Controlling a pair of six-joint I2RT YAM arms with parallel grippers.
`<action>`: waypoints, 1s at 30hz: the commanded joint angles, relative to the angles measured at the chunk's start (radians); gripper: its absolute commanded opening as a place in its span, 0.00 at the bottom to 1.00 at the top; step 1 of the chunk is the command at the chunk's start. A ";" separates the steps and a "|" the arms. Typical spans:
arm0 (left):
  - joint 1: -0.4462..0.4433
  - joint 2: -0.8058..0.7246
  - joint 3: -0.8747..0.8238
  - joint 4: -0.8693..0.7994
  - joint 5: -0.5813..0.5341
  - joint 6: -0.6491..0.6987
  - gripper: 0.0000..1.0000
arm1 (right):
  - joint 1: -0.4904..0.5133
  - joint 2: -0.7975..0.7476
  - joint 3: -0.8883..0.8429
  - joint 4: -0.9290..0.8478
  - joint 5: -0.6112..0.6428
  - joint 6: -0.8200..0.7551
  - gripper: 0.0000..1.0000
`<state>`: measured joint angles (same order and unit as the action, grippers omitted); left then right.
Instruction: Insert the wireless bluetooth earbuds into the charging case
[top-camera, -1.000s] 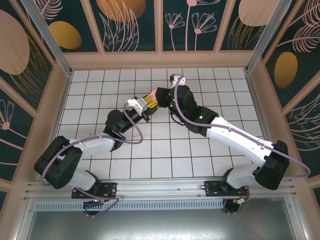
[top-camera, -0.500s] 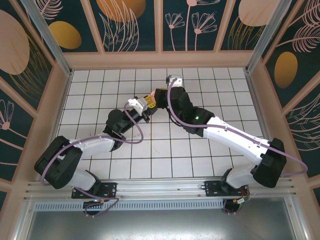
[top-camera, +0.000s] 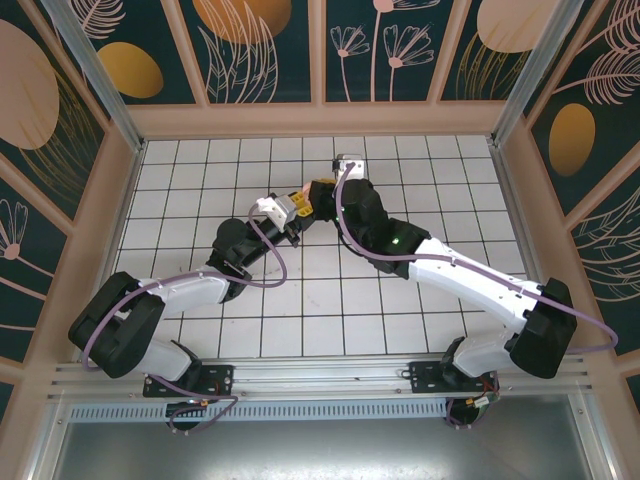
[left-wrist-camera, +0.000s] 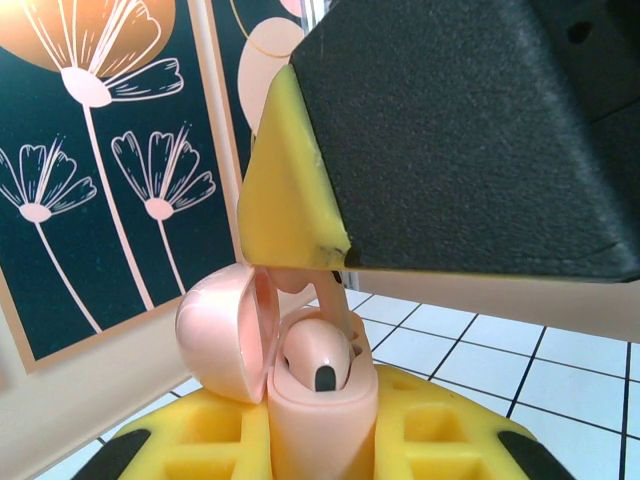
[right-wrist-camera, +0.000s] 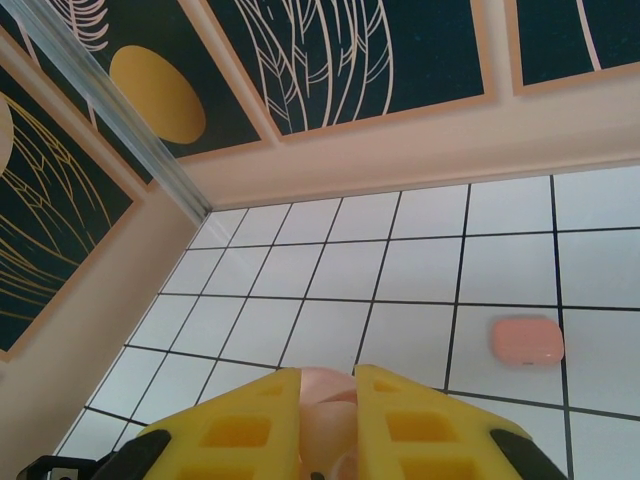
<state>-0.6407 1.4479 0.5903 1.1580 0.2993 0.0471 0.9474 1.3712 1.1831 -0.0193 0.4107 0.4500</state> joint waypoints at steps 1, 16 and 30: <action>-0.005 -0.026 0.052 0.121 0.014 -0.016 0.00 | 0.034 0.045 0.017 -0.107 -0.066 -0.006 0.18; -0.005 -0.038 0.037 0.115 0.021 -0.044 0.00 | -0.007 0.059 0.138 -0.206 0.003 0.097 0.44; -0.005 -0.032 -0.012 0.117 0.024 -0.046 0.00 | -0.067 -0.132 0.125 -0.256 -0.118 0.140 0.61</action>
<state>-0.6418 1.4364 0.5892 1.2243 0.3069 0.0132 0.9089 1.2640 1.3064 -0.2283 0.3435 0.5690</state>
